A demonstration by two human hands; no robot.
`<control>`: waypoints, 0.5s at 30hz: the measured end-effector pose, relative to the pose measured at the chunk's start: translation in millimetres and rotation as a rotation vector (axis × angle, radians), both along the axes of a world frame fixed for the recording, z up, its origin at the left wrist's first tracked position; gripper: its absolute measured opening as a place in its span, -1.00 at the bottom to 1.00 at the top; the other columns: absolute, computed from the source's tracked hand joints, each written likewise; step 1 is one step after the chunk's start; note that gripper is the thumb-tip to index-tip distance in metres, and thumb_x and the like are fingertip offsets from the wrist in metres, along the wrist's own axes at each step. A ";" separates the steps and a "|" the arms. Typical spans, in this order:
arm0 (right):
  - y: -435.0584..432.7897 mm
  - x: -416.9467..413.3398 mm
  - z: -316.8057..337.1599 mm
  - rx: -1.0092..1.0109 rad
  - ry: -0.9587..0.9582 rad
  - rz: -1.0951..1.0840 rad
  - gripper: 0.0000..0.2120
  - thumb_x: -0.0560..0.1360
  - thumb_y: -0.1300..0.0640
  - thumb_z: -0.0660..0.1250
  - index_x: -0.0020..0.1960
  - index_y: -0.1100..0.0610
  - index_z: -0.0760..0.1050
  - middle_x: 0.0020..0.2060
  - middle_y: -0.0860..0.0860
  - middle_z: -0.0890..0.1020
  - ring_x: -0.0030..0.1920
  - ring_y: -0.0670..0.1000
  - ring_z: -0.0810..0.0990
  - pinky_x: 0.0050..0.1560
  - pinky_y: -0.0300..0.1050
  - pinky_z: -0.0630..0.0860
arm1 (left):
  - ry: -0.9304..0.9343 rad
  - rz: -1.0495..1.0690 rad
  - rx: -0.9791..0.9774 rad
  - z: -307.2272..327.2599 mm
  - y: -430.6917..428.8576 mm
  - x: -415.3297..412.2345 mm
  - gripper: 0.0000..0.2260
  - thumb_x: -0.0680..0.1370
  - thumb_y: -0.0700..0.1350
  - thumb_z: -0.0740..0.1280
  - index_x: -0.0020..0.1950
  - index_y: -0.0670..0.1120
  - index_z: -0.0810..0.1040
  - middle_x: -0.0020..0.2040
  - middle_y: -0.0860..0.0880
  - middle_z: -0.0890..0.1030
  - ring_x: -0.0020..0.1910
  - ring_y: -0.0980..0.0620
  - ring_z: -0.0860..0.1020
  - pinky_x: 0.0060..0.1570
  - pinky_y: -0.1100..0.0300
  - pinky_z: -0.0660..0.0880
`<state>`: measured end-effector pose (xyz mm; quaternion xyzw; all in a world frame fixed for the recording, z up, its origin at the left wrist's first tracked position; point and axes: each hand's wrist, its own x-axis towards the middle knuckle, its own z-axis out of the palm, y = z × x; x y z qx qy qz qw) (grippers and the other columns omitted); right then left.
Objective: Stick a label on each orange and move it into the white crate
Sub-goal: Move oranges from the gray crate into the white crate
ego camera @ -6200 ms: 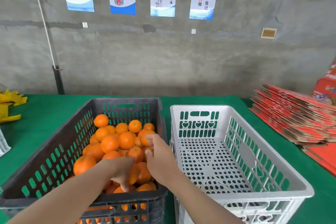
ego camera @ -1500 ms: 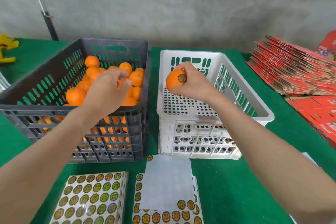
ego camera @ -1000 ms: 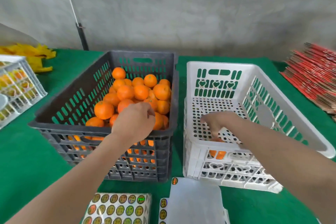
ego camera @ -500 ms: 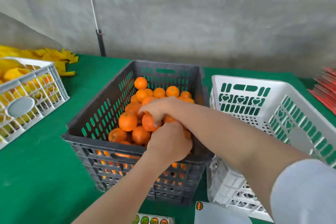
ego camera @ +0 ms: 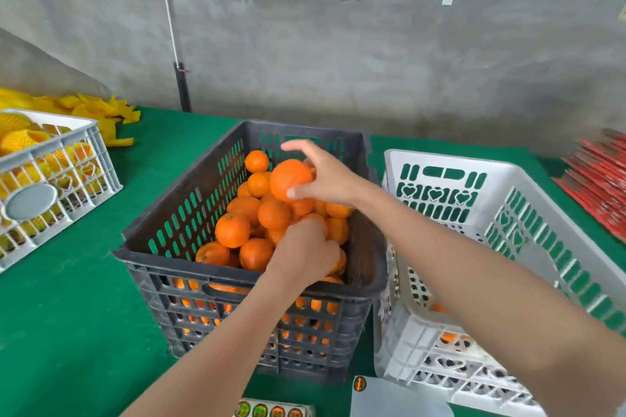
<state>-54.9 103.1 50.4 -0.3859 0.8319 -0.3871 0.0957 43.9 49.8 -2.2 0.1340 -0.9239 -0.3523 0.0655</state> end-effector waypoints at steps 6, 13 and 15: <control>86.2 35.7 22.1 -0.280 -0.194 0.048 -0.40 0.30 0.41 0.49 0.15 -0.08 0.38 0.23 0.08 0.44 0.17 0.05 0.51 0.12 -0.07 0.51 | 0.369 0.144 0.634 10.1 -10.0 11.0 -0.78 0.60 -0.34 0.15 0.19 -0.27 0.49 -0.16 -0.12 0.62 -0.25 -0.05 0.62 -0.25 0.15 0.59; 158.0 97.8 12.8 -0.280 -0.243 0.048 -0.24 0.26 0.45 0.50 0.30 -0.03 0.28 0.19 0.04 0.47 0.17 -0.07 0.51 0.02 -0.22 0.49 | 0.192 -0.383 1.037 28.2 22.2 52.1 -0.53 0.46 0.23 0.27 0.14 -0.10 0.62 0.05 -0.07 0.68 0.04 -0.07 0.64 -0.15 0.13 0.60; 169.8 108.9 9.8 -0.284 -0.269 0.056 -0.23 0.28 0.45 0.49 0.33 0.02 0.25 0.20 0.09 0.50 0.20 0.01 0.51 0.08 -0.14 0.50 | 0.101 -0.522 0.941 28.5 36.6 66.2 -0.35 0.27 0.28 0.48 0.23 -0.07 0.56 0.17 -0.07 0.63 0.14 -0.06 0.60 -0.03 0.07 0.59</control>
